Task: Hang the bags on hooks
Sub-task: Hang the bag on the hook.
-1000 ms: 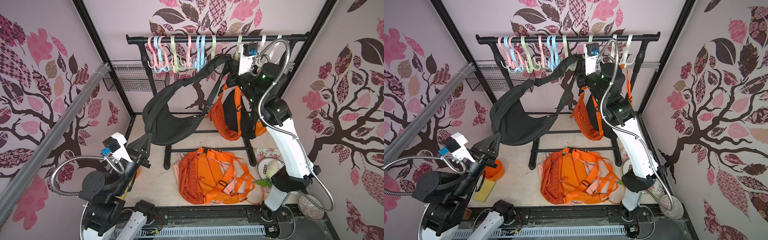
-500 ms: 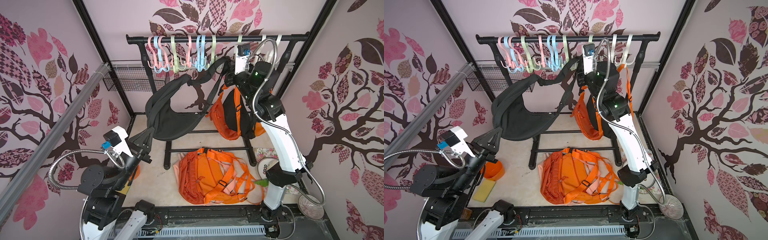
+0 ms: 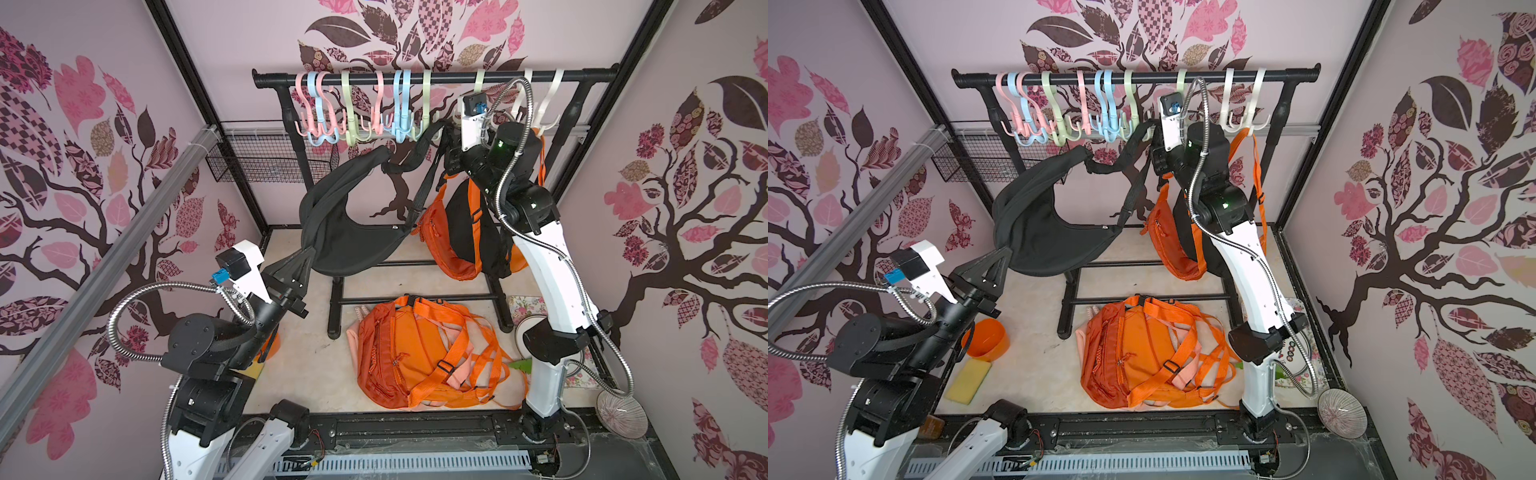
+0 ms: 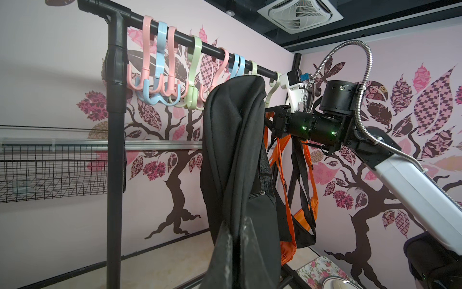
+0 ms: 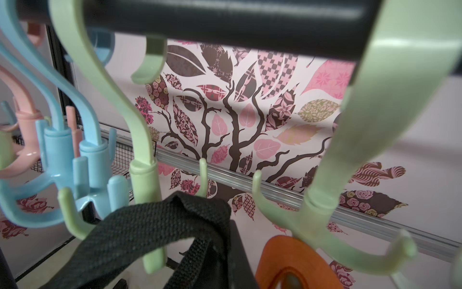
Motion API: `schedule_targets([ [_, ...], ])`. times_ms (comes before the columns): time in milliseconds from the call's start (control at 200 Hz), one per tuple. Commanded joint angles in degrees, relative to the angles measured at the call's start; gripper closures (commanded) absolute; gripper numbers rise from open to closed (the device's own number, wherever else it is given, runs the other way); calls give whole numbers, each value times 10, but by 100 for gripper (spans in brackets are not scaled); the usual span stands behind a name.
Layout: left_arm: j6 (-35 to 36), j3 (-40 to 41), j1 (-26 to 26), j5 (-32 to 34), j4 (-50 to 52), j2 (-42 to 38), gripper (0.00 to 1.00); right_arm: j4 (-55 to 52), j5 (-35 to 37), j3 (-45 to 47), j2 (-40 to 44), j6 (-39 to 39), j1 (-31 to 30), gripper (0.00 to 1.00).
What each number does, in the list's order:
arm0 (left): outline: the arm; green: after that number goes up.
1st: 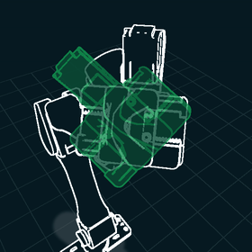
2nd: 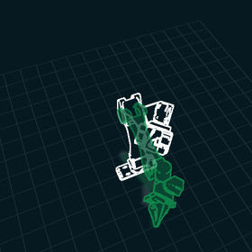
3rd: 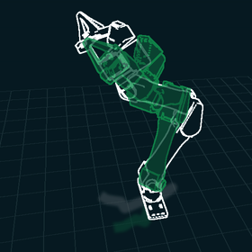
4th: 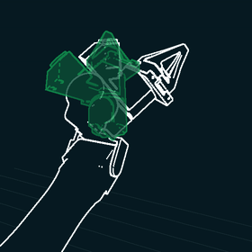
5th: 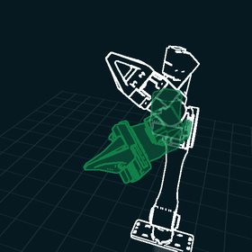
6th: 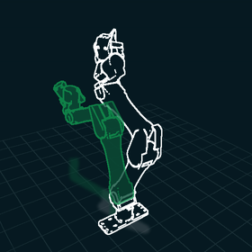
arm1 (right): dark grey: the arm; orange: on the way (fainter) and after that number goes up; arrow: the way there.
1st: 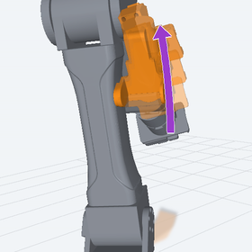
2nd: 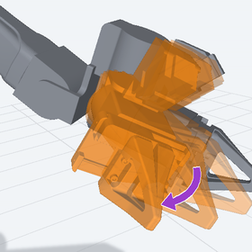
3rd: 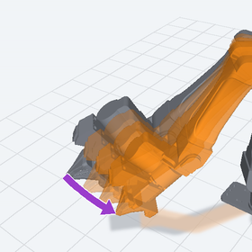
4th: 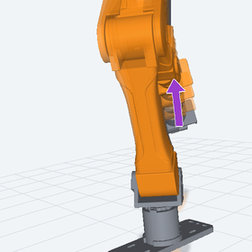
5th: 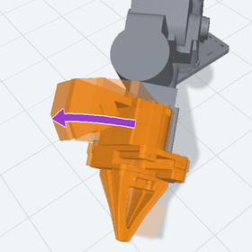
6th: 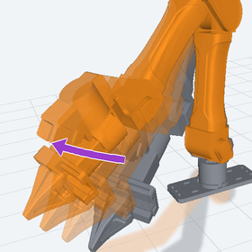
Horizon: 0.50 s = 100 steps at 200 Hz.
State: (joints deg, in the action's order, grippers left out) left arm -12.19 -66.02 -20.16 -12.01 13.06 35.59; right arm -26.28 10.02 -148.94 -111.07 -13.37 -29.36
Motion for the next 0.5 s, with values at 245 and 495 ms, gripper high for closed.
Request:
schedule_targets([
  [245,-3,-25,-9,-12,1,17,100,-28,-40,-17,-29,8,10,100],
  [495,29,24,-80,33,13,20,100,-23,-37,78,10,19,11,83],
])
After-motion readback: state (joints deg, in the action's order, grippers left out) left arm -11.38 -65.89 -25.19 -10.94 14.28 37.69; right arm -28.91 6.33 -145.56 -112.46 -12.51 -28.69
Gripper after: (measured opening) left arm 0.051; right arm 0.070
